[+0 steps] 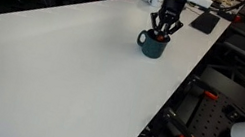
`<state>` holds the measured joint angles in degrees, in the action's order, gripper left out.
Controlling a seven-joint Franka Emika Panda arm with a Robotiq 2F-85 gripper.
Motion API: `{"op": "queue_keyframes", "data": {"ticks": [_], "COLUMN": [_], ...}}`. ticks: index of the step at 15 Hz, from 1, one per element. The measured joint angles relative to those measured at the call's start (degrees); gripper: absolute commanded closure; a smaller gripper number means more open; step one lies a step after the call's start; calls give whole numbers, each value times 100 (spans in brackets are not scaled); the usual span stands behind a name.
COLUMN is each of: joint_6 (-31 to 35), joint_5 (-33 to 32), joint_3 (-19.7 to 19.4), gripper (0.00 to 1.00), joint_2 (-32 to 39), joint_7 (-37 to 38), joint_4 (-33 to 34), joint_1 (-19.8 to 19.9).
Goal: Remove the marker from the mug
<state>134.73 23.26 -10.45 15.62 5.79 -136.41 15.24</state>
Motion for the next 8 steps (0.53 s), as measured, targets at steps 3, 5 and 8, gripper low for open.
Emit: {"op": "queue_keyframes", "data": {"ticks": [3, 5, 8], "joint_6": [-4, -12, -28], "joint_5": [-67, -157, -321], "joint_3": [-1, -1, -1], "gripper": [95, 95, 95], "joint_2": [-68, -160, -396], "joint_7": [28, 56, 146], "joint_4": [-8, -11, -38], "joint_1": [-16, -50, -125]}}
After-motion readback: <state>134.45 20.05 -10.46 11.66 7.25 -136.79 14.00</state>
